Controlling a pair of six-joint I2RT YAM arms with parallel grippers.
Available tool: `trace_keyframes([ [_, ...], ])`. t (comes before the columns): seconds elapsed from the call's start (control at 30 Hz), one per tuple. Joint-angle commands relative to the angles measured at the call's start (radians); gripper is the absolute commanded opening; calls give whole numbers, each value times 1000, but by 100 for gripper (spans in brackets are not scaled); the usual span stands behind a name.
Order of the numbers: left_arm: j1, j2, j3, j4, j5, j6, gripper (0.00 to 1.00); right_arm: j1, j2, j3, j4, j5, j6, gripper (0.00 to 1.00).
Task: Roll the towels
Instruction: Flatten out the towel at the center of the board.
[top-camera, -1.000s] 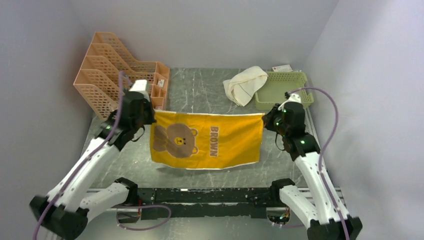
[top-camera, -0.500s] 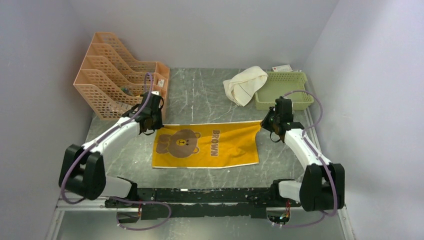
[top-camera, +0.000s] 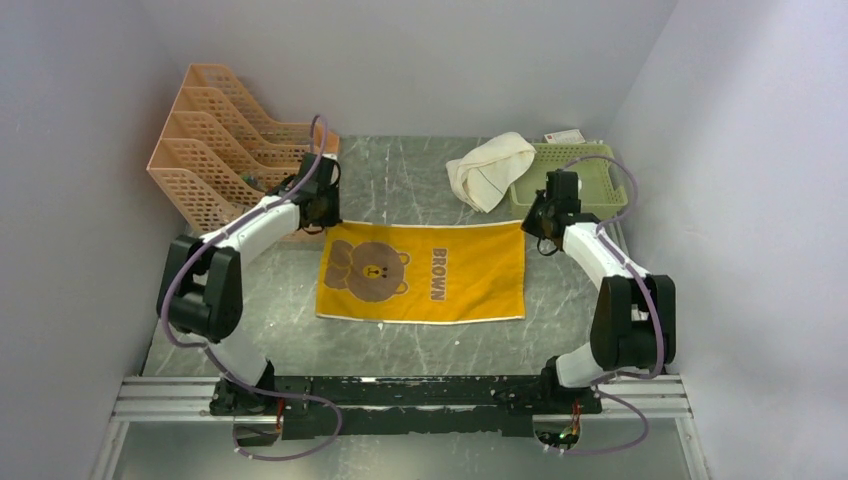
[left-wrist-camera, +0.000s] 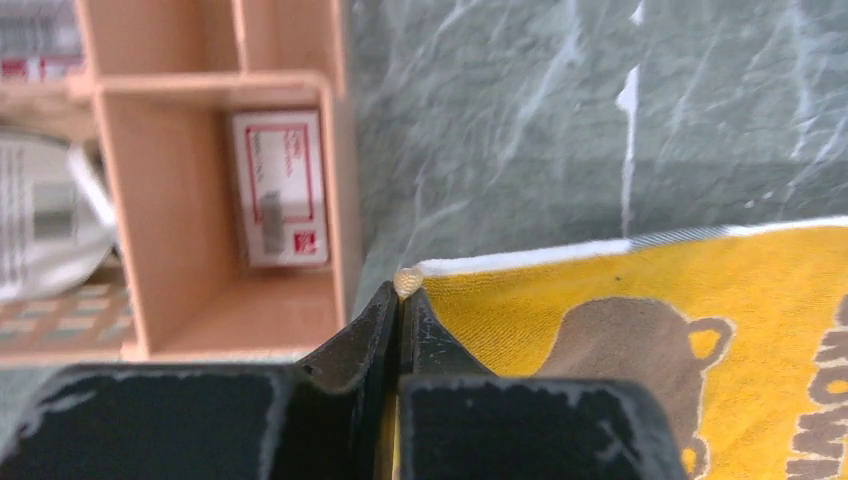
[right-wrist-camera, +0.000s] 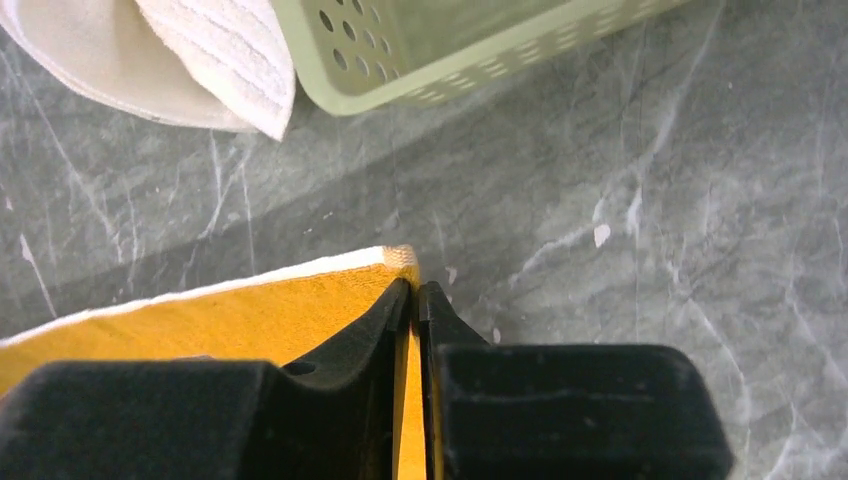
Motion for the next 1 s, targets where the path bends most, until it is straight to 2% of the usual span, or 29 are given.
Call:
trace_keyframes([
  [0.0, 25, 95, 121, -18, 168, 93, 13, -16, 59, 57, 15, -34, -43, 16],
  [0.1, 38, 155, 200, -70, 289, 122, 24, -16, 55, 71, 18, -65, -60, 37],
  [0.2, 41, 163, 241, -82, 328, 144, 46, -16, 5, 78, 10, -61, -80, 55],
  [0.23, 41, 157, 252, -84, 329, 151, 55, -16, -17, 78, 6, -54, -88, 57],
  [0.3, 42, 138, 275, -94, 330, 162, 83, -15, -63, 78, -8, -35, -95, 59],
  [0.33, 41, 125, 288, -101, 331, 167, 86, -15, -85, 78, -12, -29, -94, 60],
  [0.37, 41, 109, 307, -112, 332, 173, 97, -15, -109, 78, -9, -28, -92, 60],
  [0.4, 41, 92, 318, -118, 336, 179, 99, -12, -132, 68, 0, -29, -86, 60],
  [0.5, 33, 28, 324, -121, 362, 208, 99, 30, -170, 31, 17, 2, -90, 60],
  [0.6, -45, -31, 296, -147, 321, 256, 99, 171, -147, 39, -29, 115, -116, 60],
  [0.7, -161, -50, 245, -193, 255, 216, 99, 334, -131, 17, -46, 185, -101, 60],
  [0.77, -197, -77, 169, -175, 257, 139, 99, 370, -128, -37, -7, 114, -51, 58],
  [0.97, -211, -167, -74, -47, 286, -45, 99, 372, -71, -207, 153, -95, 77, 52],
])
